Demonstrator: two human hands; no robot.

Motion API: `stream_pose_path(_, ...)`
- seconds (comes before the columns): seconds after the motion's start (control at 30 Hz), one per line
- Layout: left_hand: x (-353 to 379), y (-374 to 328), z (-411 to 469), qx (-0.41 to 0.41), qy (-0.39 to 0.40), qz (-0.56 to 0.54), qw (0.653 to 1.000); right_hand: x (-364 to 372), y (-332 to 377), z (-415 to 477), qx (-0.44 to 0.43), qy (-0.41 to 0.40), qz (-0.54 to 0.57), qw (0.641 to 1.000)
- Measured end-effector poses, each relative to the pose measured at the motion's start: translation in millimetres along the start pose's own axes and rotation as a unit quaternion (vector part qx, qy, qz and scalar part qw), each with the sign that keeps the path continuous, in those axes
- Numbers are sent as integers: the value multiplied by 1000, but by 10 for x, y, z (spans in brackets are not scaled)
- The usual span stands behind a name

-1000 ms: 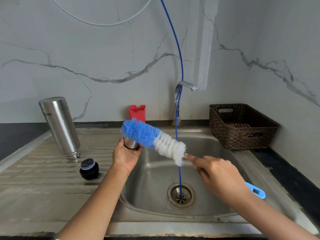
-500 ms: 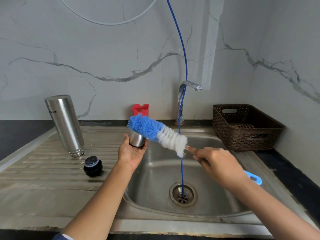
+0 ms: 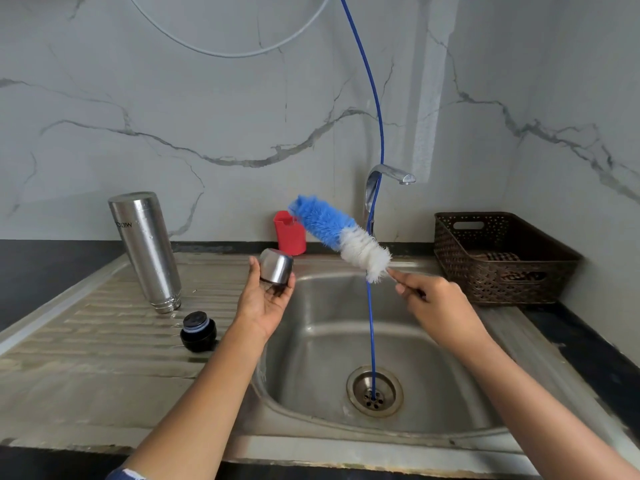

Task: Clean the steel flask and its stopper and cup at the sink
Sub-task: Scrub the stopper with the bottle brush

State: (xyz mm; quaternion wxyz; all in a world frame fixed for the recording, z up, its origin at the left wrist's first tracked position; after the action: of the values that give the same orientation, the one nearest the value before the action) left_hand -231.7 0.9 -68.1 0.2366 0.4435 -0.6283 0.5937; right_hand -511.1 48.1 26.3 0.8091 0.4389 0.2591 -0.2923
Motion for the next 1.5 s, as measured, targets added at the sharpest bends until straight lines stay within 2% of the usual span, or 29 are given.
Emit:
stream_pose_path(0.1, 40, -161, -32, -2, 2, 39, 999, 162, -76, -61, 18, 22, 86, 996)
stream_pose_path(0.27, 82, -544, -66, -4, -13, 87, 996, 260, -220, -104, 75, 28, 237, 968)
stream_pose_path(0.43, -86, -912, -10, -24, -66, 182, 981, 263, -189, -153, 98, 21, 303, 948)
stream_pose_path(0.6, -215, -1339, 137, 24, -96, 302, 948, 351, -293, -191, 131, 25, 322, 937)
stream_pose_path(0.67, -272, -1466, 214, 45, -102, 386, 916, 393, -315, -201, 139, 30, 324, 935)
stream_pose_path(0.83, -378, -1665, 343, 112, -132, 623, 763, 514, -312, -225, 136, 53, 311, 939)
stream_pose_path(0.9, -390, -1646, 372, 112, -130, 670, 722, 542, -312, -239, 134, 60, 304, 941)
stream_pose_path(1.07, -355, -1521, 470, 117, -117, 734, 658, 575, -319, -249, 132, 68, 297, 943)
stream_pose_path(1.2, -424, -1449, 552, 87, -120, 778, 610, 590, -324, -247, 131, 70, 291, 945)
stream_pose_path(1.5, -443, -1375, 570, 40, -123, 824, 551, 606, -307, -266, 134, 74, 295, 943)
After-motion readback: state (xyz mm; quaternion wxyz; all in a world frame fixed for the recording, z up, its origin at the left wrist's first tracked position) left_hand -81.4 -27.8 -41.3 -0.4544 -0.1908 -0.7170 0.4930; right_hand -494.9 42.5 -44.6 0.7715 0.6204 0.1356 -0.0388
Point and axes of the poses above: each hand's wrist, its own z-axis towards the middle knuckle, its own x-axis out of the palm, y = z × x, the point moved 10 cm from there along z, towards the middle knuckle, and after that the axes turned 1 degree about -x, right-handed, at the moved point
